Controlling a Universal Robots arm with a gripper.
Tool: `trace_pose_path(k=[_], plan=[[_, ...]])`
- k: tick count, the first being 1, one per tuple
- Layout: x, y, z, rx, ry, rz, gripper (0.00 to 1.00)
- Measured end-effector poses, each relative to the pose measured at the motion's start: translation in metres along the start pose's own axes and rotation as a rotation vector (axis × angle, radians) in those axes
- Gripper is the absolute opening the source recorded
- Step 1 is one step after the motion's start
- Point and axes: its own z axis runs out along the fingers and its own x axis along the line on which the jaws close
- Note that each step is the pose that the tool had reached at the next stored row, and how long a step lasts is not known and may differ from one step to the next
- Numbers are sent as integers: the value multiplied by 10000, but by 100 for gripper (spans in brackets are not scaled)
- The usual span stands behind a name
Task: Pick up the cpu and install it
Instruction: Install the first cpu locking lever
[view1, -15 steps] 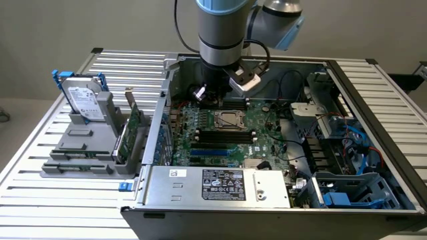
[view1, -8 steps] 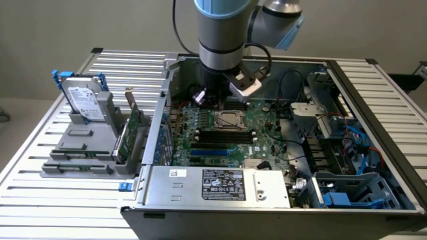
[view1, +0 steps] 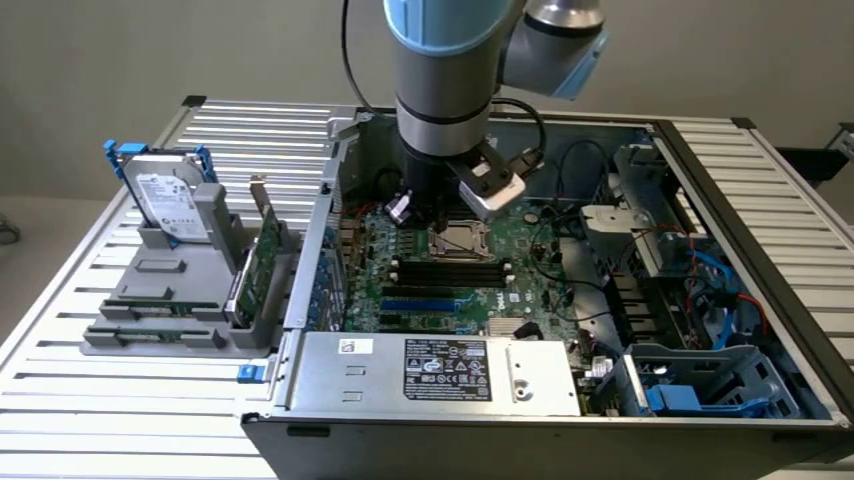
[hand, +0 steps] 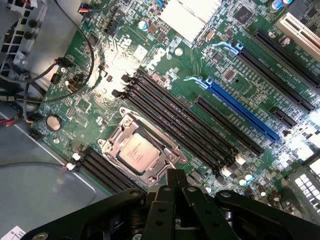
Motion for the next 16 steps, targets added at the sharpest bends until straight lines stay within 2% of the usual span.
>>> trace_pose_path(k=[7,16], plan=[[-21,32,121,-26,31,-11,11],[-49,57,245,-27,33,-13,11]])
